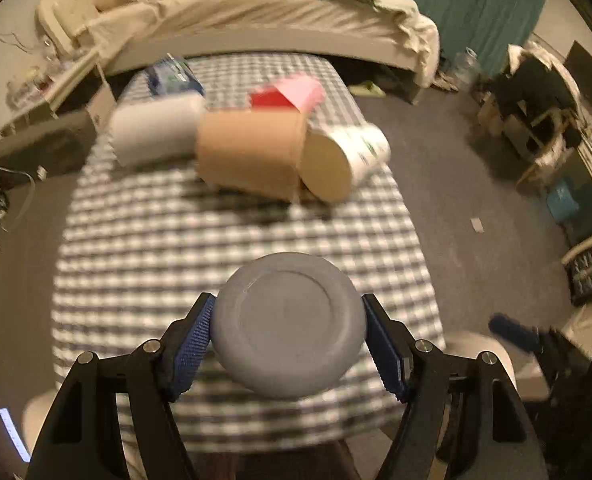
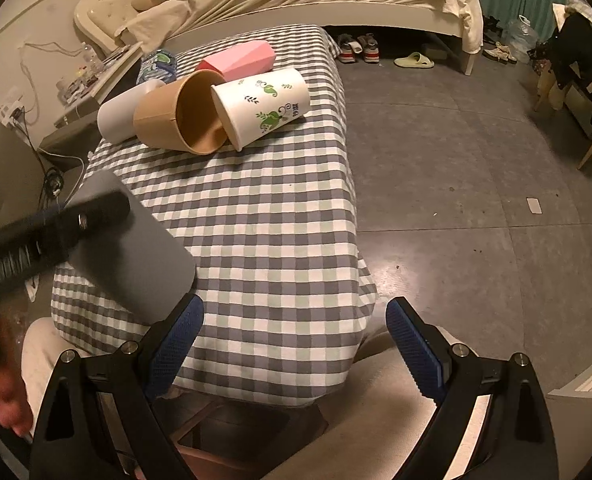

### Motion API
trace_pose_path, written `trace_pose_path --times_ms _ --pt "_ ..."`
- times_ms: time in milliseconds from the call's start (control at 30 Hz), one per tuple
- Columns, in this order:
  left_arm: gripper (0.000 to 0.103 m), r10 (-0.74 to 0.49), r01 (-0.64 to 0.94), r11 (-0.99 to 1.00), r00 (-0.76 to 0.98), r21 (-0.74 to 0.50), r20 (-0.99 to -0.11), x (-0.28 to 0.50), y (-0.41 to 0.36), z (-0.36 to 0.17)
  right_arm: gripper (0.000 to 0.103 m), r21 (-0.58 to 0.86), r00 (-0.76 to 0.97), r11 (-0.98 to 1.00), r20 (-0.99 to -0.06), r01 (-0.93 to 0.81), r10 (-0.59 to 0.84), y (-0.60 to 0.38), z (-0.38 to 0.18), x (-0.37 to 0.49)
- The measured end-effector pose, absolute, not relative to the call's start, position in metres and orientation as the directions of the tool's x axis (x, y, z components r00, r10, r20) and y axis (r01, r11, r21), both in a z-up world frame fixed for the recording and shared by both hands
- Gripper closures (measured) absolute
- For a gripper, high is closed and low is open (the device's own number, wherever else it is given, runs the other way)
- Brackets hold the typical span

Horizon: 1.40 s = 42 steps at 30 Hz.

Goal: Flip cup upside down
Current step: 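Lower the grey cup rim-down onto the table and open the right gripper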

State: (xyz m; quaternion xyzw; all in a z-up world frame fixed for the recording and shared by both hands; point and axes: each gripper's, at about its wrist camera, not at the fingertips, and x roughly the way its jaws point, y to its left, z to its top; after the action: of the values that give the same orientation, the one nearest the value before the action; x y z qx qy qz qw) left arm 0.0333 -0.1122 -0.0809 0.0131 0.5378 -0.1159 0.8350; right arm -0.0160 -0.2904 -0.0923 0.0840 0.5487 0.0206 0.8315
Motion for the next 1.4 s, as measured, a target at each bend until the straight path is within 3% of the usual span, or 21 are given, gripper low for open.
trace_pose_path --times_ms 867,1000,1067,1400 --pt "0.029 -0.185 0.208 0.974 0.530 -0.085 -0.828 0.049 -0.094 -0.089 0.010 0.141 0.388 0.987 -0.916 0.077 0.101 -0.299 -0.097 -0.017" --pt "0.025 -0.175 0.172 0.980 0.536 -0.096 -0.826 0.047 -0.090 -0.086 0.010 0.135 0.394 0.988 -0.914 0.076 0.094 -0.298 -0.095 -0.016" --pt "0.019 -0.184 0.162 0.980 0.541 -0.113 -0.821 0.048 -0.088 -0.081 0.010 0.131 0.400 0.989 -0.912 0.076 0.090 -0.297 -0.091 -0.016" --pt "0.018 -0.189 0.154 0.981 0.669 -0.115 -0.719 0.028 -0.071 -0.013 0.010 0.114 0.480 0.992 -0.874 0.047 0.078 -0.288 -0.053 -0.029"
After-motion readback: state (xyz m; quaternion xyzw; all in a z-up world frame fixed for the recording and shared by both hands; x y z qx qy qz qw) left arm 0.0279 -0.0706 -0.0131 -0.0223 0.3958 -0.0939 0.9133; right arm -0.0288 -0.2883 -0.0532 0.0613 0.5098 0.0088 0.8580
